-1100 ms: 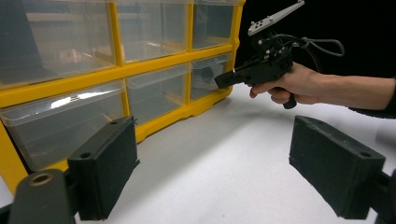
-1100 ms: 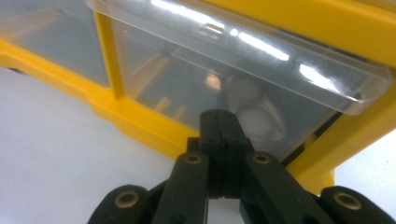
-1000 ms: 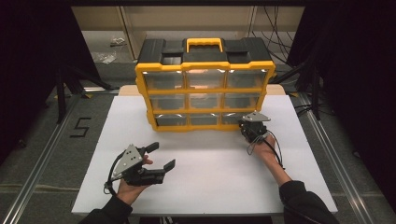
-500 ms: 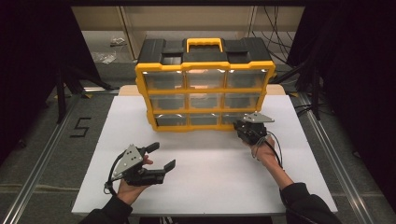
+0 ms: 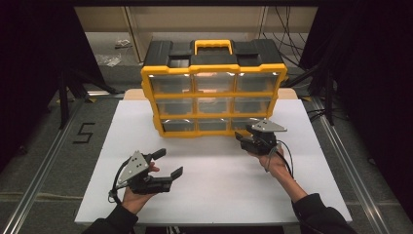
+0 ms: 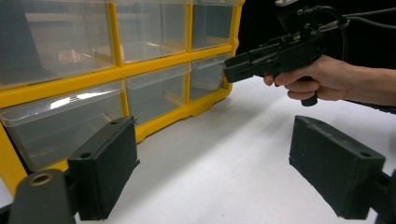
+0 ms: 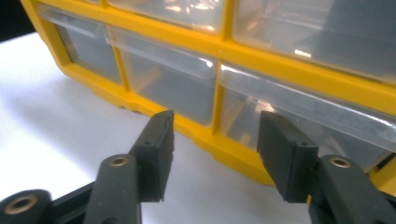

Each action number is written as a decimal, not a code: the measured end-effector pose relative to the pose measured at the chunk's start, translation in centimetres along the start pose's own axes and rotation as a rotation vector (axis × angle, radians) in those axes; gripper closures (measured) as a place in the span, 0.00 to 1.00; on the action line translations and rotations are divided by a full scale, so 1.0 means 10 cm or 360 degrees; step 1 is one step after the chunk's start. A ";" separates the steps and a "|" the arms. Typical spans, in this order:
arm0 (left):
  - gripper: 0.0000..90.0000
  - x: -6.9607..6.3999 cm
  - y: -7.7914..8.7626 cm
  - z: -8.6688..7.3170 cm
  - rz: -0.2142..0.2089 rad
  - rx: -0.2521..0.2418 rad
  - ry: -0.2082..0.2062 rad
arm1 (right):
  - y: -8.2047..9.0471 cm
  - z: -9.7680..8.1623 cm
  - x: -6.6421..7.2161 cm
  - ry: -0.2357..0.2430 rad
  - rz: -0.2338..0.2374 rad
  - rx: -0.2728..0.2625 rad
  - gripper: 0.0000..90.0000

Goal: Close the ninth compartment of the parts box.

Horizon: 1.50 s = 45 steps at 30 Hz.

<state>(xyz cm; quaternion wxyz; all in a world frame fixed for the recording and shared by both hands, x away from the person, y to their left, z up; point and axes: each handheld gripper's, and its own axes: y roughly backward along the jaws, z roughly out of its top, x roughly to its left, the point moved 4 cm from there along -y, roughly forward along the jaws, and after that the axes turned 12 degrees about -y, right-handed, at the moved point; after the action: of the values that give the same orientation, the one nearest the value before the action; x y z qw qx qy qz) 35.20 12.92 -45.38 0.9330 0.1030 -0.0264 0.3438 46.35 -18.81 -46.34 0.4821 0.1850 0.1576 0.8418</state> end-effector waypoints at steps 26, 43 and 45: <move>0.16 -0.01 0.00 0.00 -0.0007 0.0009 0.0000 | 0.33 0.13 0.32 -0.0057 0.0126 -0.0139 0.34; 0.16 -0.01 0.00 0.00 -0.0008 0.0002 0.0001 | 0.54 0.09 0.39 -0.0048 0.0175 -0.0215 0.33; 0.16 -0.01 0.00 0.00 -0.0008 0.0004 0.0000 | 0.57 0.08 0.40 -0.0045 0.0178 -0.0223 0.33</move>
<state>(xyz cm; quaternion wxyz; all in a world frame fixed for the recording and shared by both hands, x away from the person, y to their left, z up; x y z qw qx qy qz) 35.11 12.83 -45.39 0.9338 0.1042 -0.0257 0.3414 40.55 -17.99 -42.42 0.4482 0.1712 0.0808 0.8736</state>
